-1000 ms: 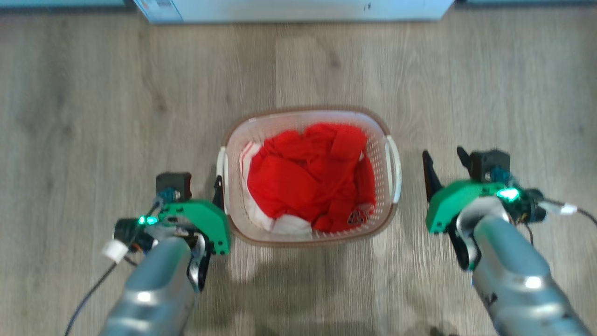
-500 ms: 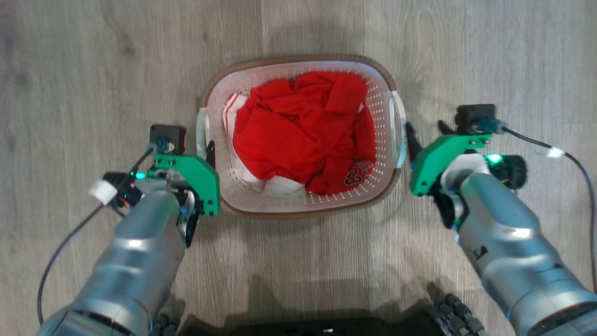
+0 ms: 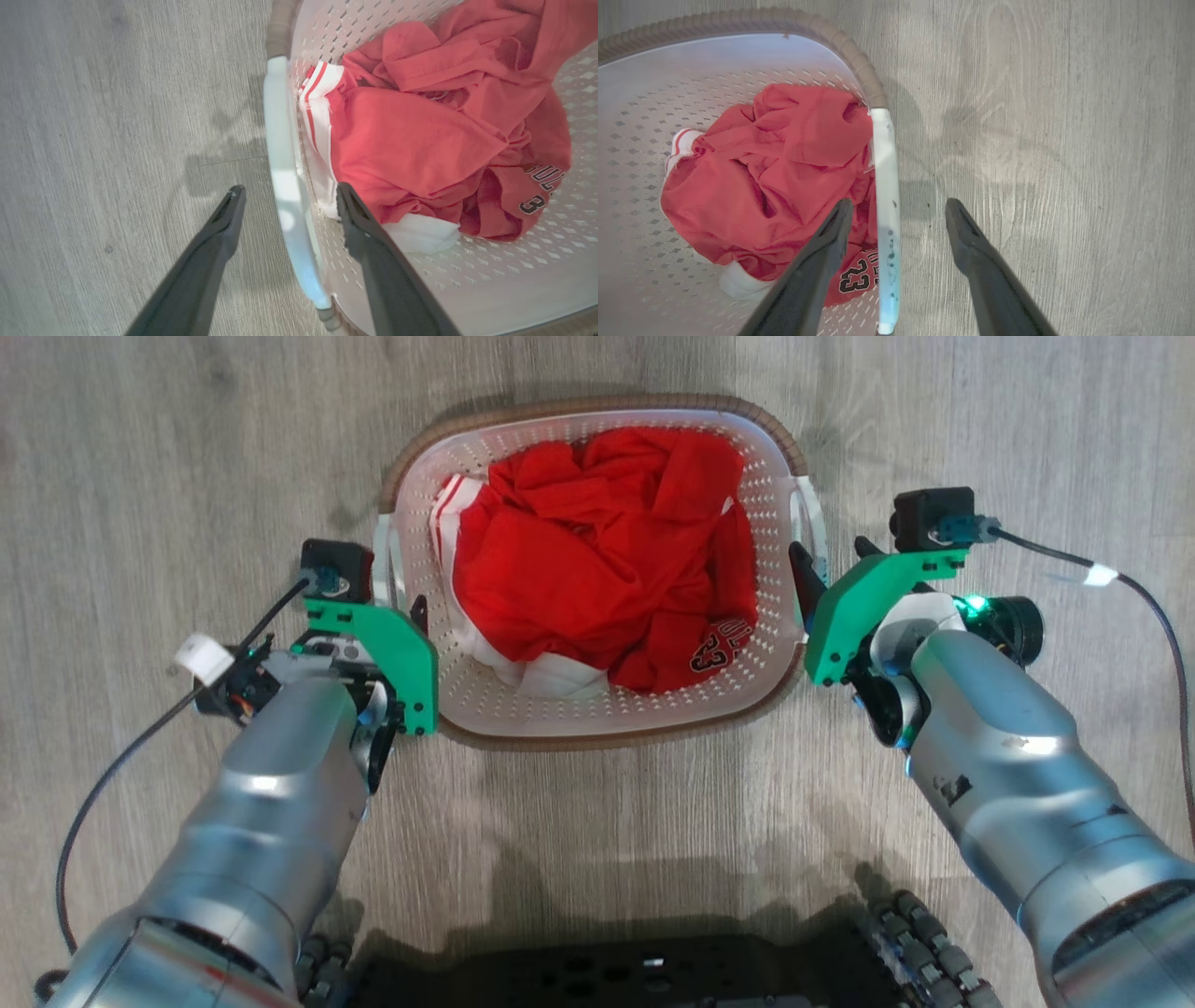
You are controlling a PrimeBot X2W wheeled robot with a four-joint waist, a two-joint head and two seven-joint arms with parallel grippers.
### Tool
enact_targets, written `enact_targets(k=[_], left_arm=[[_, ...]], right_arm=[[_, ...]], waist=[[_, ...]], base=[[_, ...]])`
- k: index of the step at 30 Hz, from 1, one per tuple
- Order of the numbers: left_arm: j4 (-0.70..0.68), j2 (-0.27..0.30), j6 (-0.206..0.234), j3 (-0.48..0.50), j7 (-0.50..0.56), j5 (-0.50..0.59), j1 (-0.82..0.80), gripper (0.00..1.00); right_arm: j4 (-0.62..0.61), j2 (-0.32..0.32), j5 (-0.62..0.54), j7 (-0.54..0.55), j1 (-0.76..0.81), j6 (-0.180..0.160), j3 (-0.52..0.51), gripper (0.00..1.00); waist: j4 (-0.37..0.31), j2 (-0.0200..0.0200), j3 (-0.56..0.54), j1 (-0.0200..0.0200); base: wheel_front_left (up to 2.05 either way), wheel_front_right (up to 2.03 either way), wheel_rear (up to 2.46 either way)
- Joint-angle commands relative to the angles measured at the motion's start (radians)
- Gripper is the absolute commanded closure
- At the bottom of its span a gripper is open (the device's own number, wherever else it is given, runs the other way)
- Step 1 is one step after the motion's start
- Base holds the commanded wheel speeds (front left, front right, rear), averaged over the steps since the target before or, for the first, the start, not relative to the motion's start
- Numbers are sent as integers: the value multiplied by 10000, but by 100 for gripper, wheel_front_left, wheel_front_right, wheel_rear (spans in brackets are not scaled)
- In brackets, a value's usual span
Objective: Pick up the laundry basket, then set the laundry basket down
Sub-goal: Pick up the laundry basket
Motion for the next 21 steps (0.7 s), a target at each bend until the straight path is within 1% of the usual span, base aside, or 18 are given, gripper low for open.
enact_targets(k=[1, 6, 13, 17, 21], left_arm=[[-26, 216, -36, 52, 42, -87, -96, 0], [55, 216, -263, -105, 428, -314, -353, 0], [188, 217, -312, -312, 823, -336, -943, 0], [223, 223, -404, -402, 1047, -327, -1064, 0], [238, 222, -391, -475, 1092, -321, -1154, 0]], right_arm=[[-23, 82, 94, 64, 227, 71, 221, 0], [143, 132, 452, 244, -219, 71, 545, 0], [441, 147, 944, 336, -881, 71, 894, 0], [521, 181, 1267, 526, -1007, 71, 1078, 0], [502, 191, 1550, 632, -1067, 71, 1304, 0]], waist=[[-16, 0, 96, -1], [-69, 0, 469, -1], [-121, 0, 1105, -1], [-159, 0, 1297, -1], [-158, 0, 1399, -1]], base=[[0, 0, 0], [0, 0, 0], [0, 0, 0], [0, 0, 0], [0, 0, 0]])
